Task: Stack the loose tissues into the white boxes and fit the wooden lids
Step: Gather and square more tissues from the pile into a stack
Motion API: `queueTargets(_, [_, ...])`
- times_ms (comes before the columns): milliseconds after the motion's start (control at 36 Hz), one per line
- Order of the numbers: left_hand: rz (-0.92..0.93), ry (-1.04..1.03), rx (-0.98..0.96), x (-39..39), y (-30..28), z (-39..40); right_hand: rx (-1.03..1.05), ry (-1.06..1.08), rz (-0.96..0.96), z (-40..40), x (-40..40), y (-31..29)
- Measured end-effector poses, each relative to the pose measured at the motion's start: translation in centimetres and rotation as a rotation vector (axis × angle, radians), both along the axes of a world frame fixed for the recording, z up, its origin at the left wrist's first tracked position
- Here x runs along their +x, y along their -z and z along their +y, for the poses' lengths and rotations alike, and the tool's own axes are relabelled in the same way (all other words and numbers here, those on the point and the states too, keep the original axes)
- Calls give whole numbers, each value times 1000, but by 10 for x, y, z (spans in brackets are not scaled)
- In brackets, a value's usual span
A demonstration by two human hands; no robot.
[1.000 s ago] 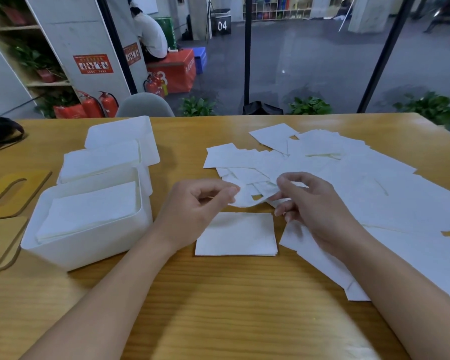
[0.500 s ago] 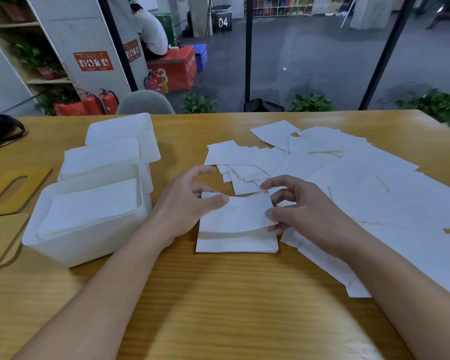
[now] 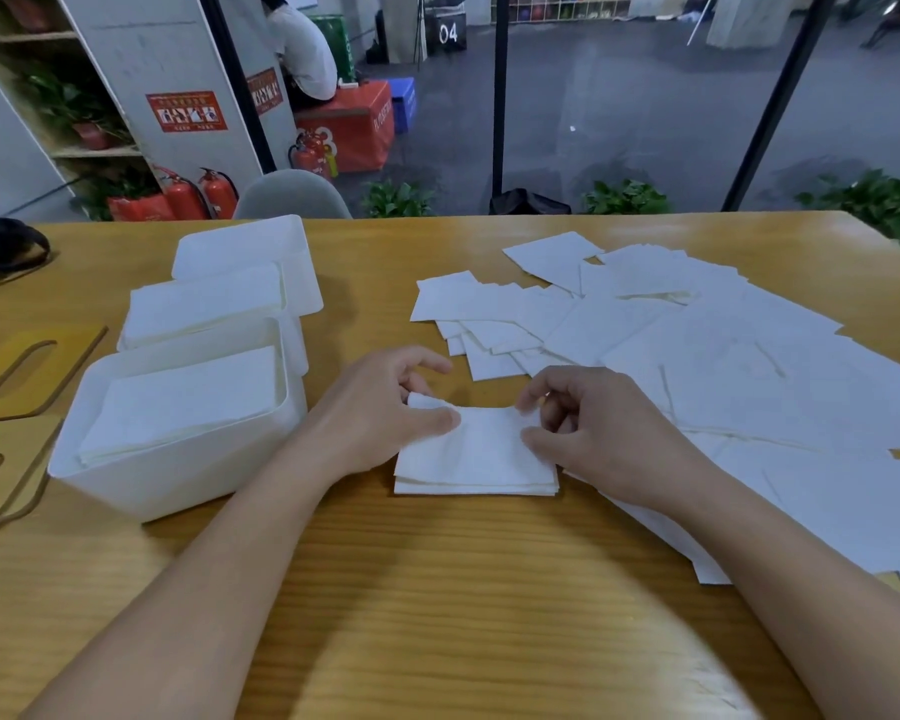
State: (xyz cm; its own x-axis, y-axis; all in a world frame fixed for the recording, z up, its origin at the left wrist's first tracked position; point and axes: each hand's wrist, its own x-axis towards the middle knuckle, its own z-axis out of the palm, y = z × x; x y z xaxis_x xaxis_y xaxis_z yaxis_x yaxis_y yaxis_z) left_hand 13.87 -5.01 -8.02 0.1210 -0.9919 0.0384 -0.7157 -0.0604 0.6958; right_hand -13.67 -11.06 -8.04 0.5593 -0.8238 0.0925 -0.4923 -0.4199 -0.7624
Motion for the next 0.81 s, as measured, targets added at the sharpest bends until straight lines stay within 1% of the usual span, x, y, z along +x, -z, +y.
queueTargets(56, [-2, 5, -14, -1, 2, -1, -30, -8, 27, 1, -1, 0])
queueTargets(111, [-31, 11, -69, -5, 5, -3, -111, 14, 74, 1, 0, -1])
queueTargets(194, [-182, 77, -122, -15, 5, -7, -193, 81, 105, 0, 2, -3])
queueTargets(250, [-253, 132, -95, -19, 4, -11, -194, 111, 69, 0, 4, -2])
queueTargets(306, [-279, 184, -73, -22, 5, -14, -180, 111, 41, 1, 6, 0])
queueTargets(389, [-296, 205, -70, -24, 8, -16, -170, 100, 67, 1, 5, 2])
queueTargets(472, [-306, 200, -90, -23, 8, -14, -165, 100, 53, 0, 4, 3])
queueTargets(556, [-369, 236, -157, -24, 7, -15, -161, 91, 38, -1, 4, 3])
queueTargets(667, [-399, 170, -236, -26, 5, -16, -163, 96, 26, -2, 4, 5])
queueTargets(806, [-316, 62, -361, -27, 3, -13, -185, 122, -2, -6, 3, 7])
